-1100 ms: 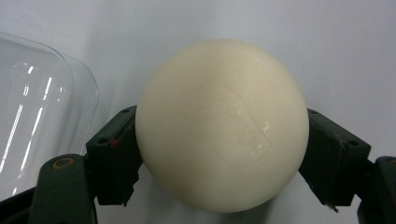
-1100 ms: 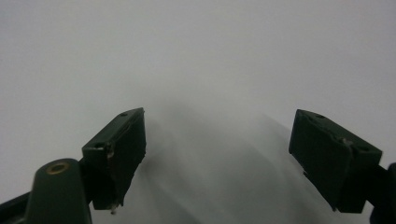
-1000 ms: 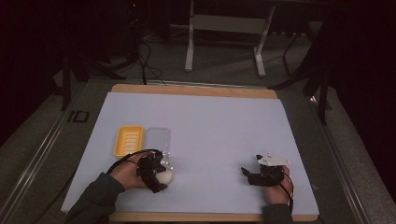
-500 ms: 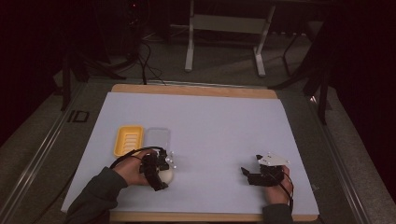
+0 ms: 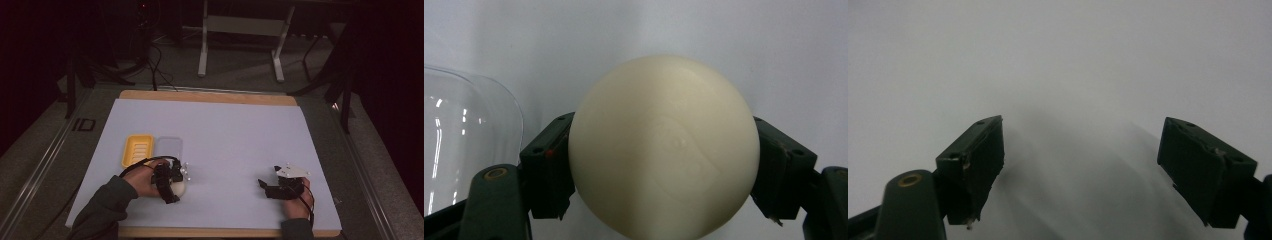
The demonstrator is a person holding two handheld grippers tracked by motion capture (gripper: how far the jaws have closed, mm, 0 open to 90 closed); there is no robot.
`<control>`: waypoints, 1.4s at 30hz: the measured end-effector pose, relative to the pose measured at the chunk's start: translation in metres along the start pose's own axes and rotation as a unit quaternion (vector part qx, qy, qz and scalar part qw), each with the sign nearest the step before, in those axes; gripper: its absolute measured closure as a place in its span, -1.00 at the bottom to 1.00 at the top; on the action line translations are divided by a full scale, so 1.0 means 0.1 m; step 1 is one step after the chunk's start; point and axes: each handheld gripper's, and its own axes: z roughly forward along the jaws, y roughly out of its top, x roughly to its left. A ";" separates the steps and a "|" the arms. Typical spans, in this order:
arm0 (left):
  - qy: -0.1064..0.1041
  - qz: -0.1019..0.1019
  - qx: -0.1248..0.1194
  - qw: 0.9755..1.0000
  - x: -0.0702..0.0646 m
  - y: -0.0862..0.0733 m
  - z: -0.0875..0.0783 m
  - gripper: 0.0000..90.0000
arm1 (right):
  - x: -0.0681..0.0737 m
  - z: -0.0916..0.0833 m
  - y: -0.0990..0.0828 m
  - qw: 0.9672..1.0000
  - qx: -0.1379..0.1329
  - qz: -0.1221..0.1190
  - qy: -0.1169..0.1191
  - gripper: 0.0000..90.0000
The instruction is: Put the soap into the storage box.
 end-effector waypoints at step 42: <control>0.028 -0.021 0.024 0.999 0.21 -0.12 -0.23 -0.45 | 0.01 0.00 0.00 1.000 0.003 -0.005 -0.002 -0.59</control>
